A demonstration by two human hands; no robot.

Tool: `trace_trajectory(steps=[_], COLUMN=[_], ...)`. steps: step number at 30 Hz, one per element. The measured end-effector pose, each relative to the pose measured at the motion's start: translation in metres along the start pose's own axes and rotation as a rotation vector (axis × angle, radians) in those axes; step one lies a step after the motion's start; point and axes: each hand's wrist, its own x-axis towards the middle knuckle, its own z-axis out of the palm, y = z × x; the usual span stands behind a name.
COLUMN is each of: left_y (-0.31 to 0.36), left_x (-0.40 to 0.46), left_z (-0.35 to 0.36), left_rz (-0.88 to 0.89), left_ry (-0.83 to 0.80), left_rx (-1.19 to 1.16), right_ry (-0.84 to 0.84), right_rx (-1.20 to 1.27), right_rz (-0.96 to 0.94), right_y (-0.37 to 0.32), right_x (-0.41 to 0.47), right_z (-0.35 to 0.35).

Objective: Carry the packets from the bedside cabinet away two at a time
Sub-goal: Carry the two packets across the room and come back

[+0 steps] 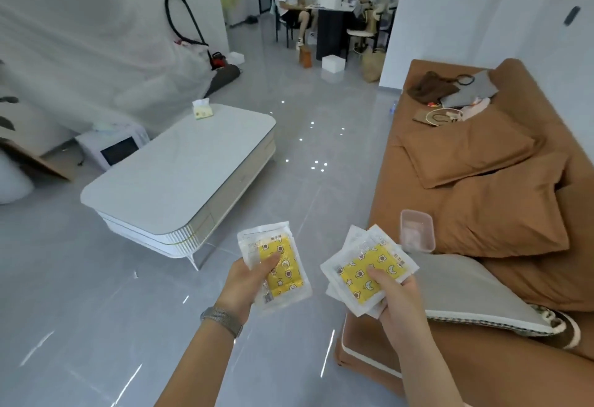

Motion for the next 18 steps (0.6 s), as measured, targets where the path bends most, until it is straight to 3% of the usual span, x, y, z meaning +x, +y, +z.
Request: trace_trajectory(steps=[8, 18], left_y=[0.08, 0.156], left_x=[0.099, 0.287], left_z=[-0.074, -0.026], left_rz=[0.075, 0.111], left_ry=[0.068, 0.025], left_rx=[-0.043, -0.116], right_ry=[-0.106, -0.143], right_rx=[-0.006, -0.062], right_rz=[-0.036, -0.1], right_y=[-0.009, -0.084], right_x=[0.095, 0.283], right_z=[0.139, 0.207])
